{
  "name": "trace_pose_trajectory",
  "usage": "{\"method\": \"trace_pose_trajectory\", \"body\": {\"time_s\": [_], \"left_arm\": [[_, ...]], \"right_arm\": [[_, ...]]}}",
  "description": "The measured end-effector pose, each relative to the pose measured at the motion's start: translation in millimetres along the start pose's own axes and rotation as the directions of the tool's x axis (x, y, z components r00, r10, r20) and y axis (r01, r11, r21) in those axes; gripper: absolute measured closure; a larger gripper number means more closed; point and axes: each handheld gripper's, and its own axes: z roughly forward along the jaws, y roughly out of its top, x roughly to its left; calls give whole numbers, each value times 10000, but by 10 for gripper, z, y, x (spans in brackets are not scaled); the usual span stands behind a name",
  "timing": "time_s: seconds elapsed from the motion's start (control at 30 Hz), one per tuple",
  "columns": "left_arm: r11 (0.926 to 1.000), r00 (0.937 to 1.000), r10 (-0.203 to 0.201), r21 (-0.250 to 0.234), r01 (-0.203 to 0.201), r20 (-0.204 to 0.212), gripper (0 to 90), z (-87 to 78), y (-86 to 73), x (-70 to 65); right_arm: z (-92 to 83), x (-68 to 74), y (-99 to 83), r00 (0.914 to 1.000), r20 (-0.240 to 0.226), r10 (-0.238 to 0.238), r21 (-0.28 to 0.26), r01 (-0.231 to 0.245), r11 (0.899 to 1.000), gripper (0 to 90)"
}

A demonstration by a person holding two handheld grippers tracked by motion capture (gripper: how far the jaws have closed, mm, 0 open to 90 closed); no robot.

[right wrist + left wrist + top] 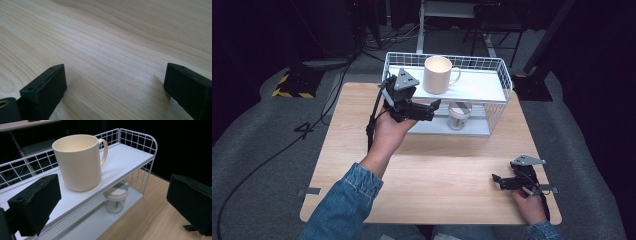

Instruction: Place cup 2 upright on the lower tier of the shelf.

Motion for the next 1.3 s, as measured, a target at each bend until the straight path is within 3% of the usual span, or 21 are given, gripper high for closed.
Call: {"method": "trace_pose_trajectory", "body": {"time_s": [0.53, 0.67, 0.87, 1.3], "left_arm": [[9996, 9999, 110, 267, -106, -132, 1, -261, -385, -68], [9996, 10000, -78, 272, 79, -40, 2, -315, -517, -59], [9981, 9994, -170, 592, 188, -299, 2, -338, -752, -27], [9926, 9932, -826, 828, 893, -815, 1, -393, -1340, 24]], "right_arm": [[0, 1, 0, 10000, 2, 5, 3, -5, 10000, 46], [0, 1, -1, 10000, 2, 2, 2, -2, 10000, 46], [0, 1, -1, 10000, 3, 1, 3, -1, 10000, 46], [0, 1, -1, 10000, 3, 1, 2, -1, 10000, 46]]}}
